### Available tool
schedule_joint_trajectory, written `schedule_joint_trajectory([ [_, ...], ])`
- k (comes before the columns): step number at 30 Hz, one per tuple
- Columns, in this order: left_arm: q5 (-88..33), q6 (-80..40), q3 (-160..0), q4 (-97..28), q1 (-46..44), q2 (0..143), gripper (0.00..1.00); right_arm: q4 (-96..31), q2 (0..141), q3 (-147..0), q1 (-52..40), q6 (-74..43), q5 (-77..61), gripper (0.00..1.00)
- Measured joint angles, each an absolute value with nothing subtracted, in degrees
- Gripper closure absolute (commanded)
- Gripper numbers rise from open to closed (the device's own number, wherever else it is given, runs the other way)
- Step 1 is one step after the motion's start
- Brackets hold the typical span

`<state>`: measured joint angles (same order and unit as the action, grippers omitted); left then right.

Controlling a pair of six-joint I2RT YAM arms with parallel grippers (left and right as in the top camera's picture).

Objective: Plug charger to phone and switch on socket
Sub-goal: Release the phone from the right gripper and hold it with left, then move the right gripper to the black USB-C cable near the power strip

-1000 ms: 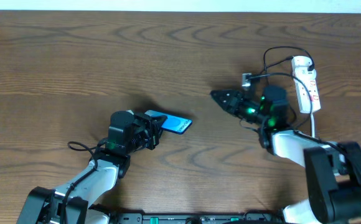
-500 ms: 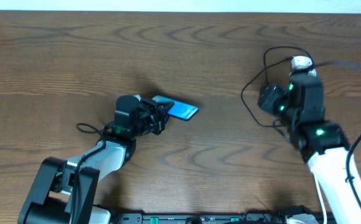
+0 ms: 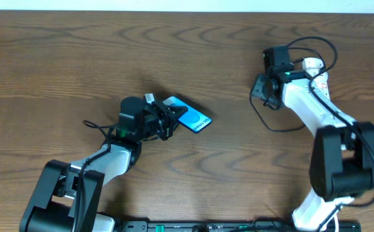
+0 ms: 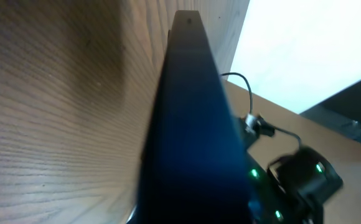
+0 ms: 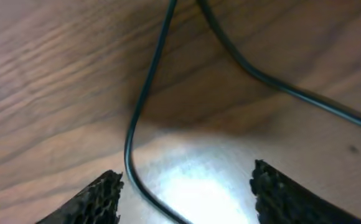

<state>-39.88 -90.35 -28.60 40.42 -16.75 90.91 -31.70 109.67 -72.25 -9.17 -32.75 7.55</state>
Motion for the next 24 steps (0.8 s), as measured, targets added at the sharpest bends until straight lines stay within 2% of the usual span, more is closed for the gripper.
schedule_joint_trajectory([
  [5, -40.2, -88.4, -28.6, 38.7, -16.8, 90.9, 0.92, -25.2, 115.4, -72.9, -9.2, -32.7, 7.5, 0.34],
  [7, -40.2, -88.2, -28.6, 38.7, -16.8, 90.9, 0.92, -22.6, 116.4, -73.5, -9.2, -32.6, 7.2, 0.53],
  [9, -40.2, -88.2, -28.6, 38.7, -16.8, 90.9, 0.92, -21.5, 116.9, -73.9, -9.2, -32.7, 6.6, 0.67],
  [11, -40.2, -88.2, -28.6, 38.6, -16.8, 90.9, 0.92, -21.4, 117.3, -74.2, -9.2, -32.5, 5.5, 0.86],
  [12, -40.2, -88.2, -28.6, 38.6, -16.8, 90.9, 0.92, -21.6, 117.3, -74.2, -9.2, -32.1, 4.5, 0.99],
  [15, -40.1, -88.2, -28.6, 38.6, -16.8, 90.9, 0.92, -22.8, 117.4, -74.5, -9.9, -32.2, 2.7, 0.99],
  [19, -40.1, -88.2, -28.6, 38.6, -16.8, 90.9, 0.92, -28.4, 117.3, -75.6, -14.2, -24.5, -0.8, 0.99],
  [21, -40.2, -88.2, -28.6, 38.6, -16.8, 90.9, 0.92, -35.6, 116.9, -76.4, -17.8, -16.6, -3.2, 0.96],
  [24, -40.2, -88.2, -28.6, 38.6, -16.8, 90.9, 0.92, -45.2, 116.4, -76.8, -21.1, -12.1, -3.3, 0.93],
])
